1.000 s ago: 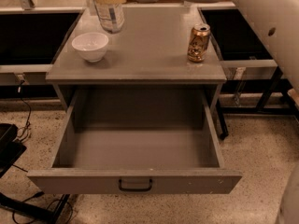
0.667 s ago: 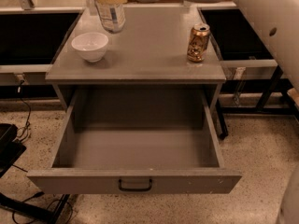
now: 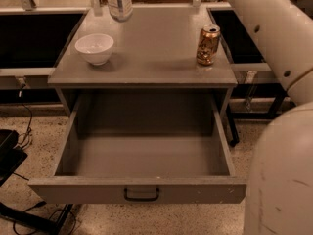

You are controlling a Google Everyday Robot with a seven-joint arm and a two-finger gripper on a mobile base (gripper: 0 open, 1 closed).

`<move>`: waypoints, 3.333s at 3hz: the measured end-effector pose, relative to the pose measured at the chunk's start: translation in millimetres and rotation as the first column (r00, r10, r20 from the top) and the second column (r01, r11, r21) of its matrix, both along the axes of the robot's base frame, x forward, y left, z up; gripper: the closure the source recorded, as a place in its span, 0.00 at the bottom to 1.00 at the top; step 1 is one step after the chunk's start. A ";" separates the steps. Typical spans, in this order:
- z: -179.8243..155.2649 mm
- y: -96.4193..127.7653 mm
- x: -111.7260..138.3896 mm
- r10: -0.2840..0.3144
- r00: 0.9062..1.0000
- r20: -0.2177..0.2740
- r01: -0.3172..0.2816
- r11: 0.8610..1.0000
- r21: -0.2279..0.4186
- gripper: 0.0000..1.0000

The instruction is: Pick blue plastic bottle from top drawer and place on counter

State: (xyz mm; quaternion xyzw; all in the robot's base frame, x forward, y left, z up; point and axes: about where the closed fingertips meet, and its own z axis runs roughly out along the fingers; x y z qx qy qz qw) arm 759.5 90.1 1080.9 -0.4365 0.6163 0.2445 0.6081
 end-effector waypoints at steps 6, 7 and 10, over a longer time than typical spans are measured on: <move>-96.0 -125.8 157.6 -0.646 0.729 -0.226 0.668 0.744 0.026 1.00; -104.3 -145.3 168.8 -0.671 0.707 -0.221 0.684 0.729 -0.027 1.00; -126.7 -111.6 197.3 -0.646 0.739 -0.194 0.654 0.756 -0.028 1.00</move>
Offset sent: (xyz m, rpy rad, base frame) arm 0.1258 -0.0733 -0.0490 0.0634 0.1386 -0.7492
